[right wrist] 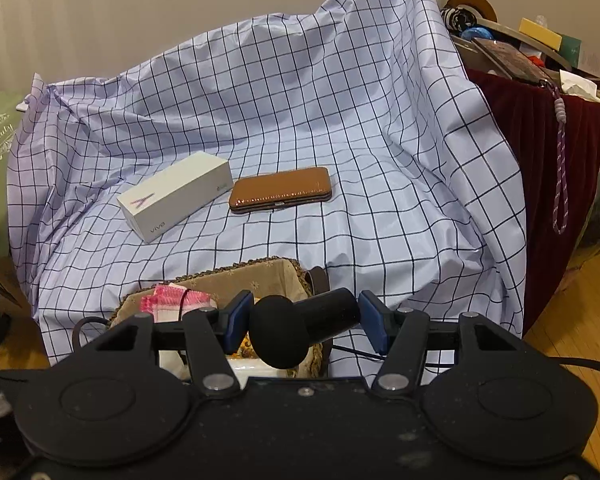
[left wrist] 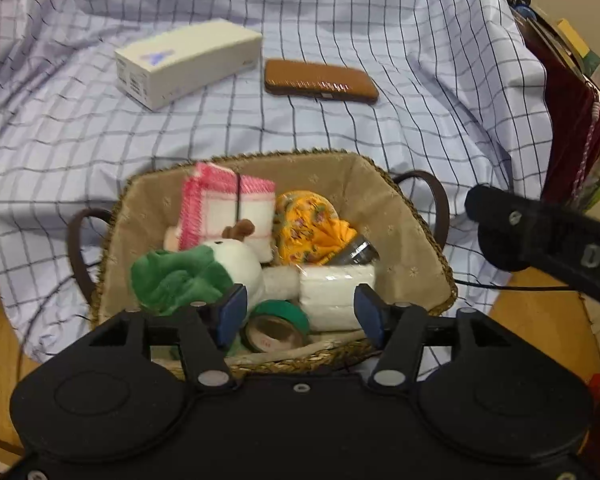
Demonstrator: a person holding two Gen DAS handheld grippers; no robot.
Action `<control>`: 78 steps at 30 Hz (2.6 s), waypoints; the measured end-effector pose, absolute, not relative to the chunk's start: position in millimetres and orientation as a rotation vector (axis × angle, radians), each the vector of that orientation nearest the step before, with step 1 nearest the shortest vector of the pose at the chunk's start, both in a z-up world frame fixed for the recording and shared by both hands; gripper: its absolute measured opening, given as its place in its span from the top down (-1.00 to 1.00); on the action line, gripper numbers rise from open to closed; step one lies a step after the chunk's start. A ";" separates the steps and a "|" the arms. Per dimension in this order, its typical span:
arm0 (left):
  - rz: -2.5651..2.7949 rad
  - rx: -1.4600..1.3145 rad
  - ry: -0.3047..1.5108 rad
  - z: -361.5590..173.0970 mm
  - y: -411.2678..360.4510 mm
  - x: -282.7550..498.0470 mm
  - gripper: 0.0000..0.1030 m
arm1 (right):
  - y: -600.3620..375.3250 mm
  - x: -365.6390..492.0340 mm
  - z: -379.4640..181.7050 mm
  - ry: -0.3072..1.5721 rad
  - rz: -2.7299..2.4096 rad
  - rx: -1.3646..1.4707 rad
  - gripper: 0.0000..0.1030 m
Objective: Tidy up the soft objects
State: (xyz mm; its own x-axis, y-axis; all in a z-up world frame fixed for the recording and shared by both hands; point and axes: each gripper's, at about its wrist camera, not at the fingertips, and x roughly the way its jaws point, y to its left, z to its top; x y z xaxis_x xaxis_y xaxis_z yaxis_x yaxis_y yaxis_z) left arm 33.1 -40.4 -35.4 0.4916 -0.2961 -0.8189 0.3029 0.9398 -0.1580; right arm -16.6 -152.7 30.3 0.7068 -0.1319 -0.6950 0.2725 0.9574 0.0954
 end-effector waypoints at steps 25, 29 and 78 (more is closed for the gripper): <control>-0.130 0.010 0.914 -19.4 -4.1 17.7 -0.48 | -129.1 3.3 1.4 0.908 -0.132 0.122 -0.12; -0.128 0.014 0.918 -19.5 -4.8 17.8 -0.49 | -129.0 3.9 1.0 0.912 -0.132 0.121 -0.13; -0.077 0.042 0.883 -13.7 -1.4 11.3 -0.77 | -135.9 -19.9 12.1 0.874 -0.167 0.044 -0.35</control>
